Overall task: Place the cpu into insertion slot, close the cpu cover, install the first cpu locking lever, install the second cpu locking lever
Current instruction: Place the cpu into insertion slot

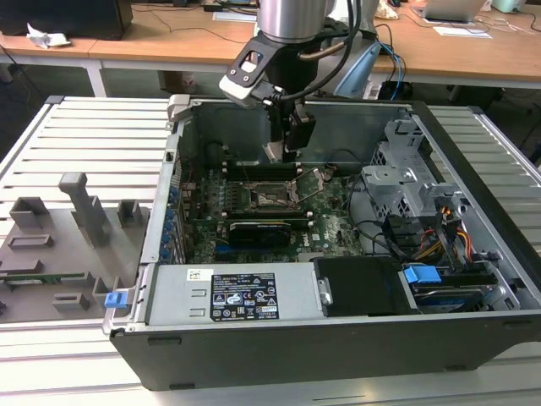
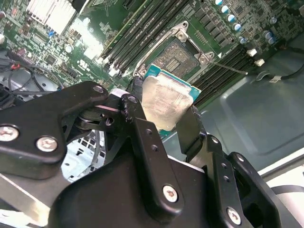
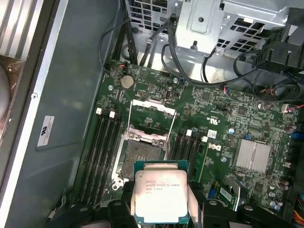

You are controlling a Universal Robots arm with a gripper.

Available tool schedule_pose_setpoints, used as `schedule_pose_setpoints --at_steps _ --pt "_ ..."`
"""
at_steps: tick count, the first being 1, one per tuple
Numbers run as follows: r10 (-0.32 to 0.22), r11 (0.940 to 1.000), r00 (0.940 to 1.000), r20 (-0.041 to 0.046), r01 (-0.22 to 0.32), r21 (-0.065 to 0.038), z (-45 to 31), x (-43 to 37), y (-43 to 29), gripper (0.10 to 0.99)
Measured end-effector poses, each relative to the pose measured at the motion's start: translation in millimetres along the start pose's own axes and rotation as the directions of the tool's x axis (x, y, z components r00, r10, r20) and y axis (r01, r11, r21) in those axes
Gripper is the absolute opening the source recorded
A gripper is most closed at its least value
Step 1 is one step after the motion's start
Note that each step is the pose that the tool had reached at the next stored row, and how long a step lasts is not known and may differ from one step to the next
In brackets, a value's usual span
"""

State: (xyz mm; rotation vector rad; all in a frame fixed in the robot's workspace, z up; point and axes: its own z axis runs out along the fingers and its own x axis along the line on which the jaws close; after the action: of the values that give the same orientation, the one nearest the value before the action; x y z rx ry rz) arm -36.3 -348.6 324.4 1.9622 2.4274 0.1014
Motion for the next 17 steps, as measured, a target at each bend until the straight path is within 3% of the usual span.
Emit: schedule_pose_setpoints --at_steps 2,6,13,15,17 --pt "0.075 0.9972 0.9972 0.0045 -0.075 -0.002 2.6 -0.1 -0.2 0.529" --pt "0.146 0.9892 0.9892 0.0088 -0.146 -0.003 9.7 -0.2 -0.7 0.529" --pt "0.163 0.9867 0.9866 0.0097 -0.163 -0.004 24.1 -0.4 -1.5 0.529" --pt "0.164 0.9864 0.9863 0.0098 -0.164 -0.004 31.5 0.1 -1.3 0.529" --pt "0.191 0.9815 0.9814 0.0114 -0.191 -0.005 34.4 0.4 -1.4 0.529"
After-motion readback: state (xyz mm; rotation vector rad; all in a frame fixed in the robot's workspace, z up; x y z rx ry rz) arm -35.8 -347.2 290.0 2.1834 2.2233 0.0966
